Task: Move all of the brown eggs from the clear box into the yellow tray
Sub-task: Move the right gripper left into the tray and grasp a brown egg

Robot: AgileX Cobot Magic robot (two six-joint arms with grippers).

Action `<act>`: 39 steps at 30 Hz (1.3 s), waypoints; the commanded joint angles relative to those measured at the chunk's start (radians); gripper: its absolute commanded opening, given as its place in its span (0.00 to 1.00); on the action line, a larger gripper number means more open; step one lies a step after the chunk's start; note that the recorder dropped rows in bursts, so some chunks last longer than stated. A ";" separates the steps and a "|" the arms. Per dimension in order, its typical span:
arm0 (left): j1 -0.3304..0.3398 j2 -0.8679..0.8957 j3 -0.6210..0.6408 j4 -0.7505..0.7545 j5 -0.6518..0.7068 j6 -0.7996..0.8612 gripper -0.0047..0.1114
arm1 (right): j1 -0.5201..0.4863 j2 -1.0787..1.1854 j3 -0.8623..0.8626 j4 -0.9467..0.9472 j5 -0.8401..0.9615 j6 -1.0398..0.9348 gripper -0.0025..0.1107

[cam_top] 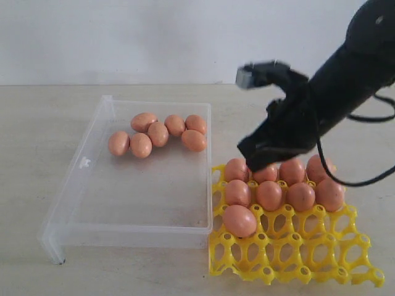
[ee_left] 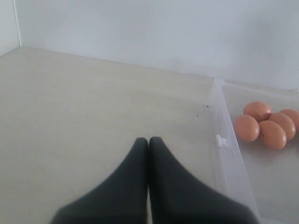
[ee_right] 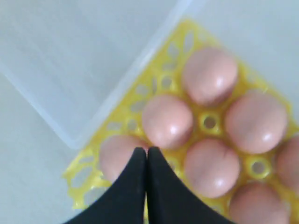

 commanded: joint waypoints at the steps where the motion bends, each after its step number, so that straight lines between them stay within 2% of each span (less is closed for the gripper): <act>1: -0.003 0.003 0.000 -0.007 0.001 -0.007 0.00 | 0.054 -0.143 -0.067 0.023 -0.133 -0.018 0.02; 5: -0.003 0.003 0.000 -0.007 0.001 -0.007 0.00 | 0.209 -0.164 -0.102 -0.020 -0.320 -0.055 0.02; 9: -0.003 0.003 0.000 -0.007 0.001 -0.007 0.00 | 0.339 -0.043 -0.177 -0.192 -0.378 0.090 0.02; 11: -0.003 0.003 0.000 -0.007 0.001 -0.007 0.00 | 0.358 0.055 -0.275 -0.315 -0.305 0.254 0.02; 13: -0.003 0.003 0.000 -0.007 0.001 -0.007 0.00 | 0.363 0.174 -0.412 -0.441 -0.146 0.368 0.02; 16: -0.003 0.003 0.000 -0.007 0.001 -0.007 0.00 | 0.371 0.331 -0.616 -0.548 0.109 0.402 0.02; 18: -0.003 0.003 0.000 -0.007 0.001 -0.007 0.00 | 0.372 0.408 -0.741 -0.555 0.197 0.394 0.02; 22: -0.003 0.003 0.000 -0.007 0.001 -0.007 0.00 | 0.377 0.556 -0.962 -0.552 0.195 0.389 0.03; 23: -0.003 0.003 0.000 -0.007 0.001 -0.007 0.00 | 0.377 0.569 -0.969 -0.552 0.199 0.387 0.05; 24: -0.003 0.003 0.000 -0.007 0.001 -0.007 0.00 | 0.377 0.595 -0.971 -0.550 0.216 0.331 0.17; 25: -0.003 0.003 0.000 -0.007 0.001 -0.007 0.00 | 0.377 0.600 -0.971 -0.541 0.223 0.310 0.24; 26: -0.003 0.003 0.000 -0.007 0.001 -0.007 0.00 | 0.381 0.614 -0.971 -0.534 0.222 0.296 0.47; 28: -0.003 0.003 0.000 -0.007 0.001 -0.007 0.00 | 0.381 0.633 -0.971 -0.595 0.208 0.332 0.67; 30: -0.003 0.003 0.000 -0.007 0.001 -0.007 0.00 | 0.368 0.654 -0.971 -0.671 0.186 0.393 0.63; 33: -0.003 0.003 0.000 -0.007 0.001 -0.007 0.00 | 0.341 0.680 -0.971 -0.683 0.149 0.424 0.56; 39: -0.003 0.003 0.000 -0.007 0.001 -0.007 0.00 | 0.297 0.716 -0.971 -0.681 0.140 0.443 0.56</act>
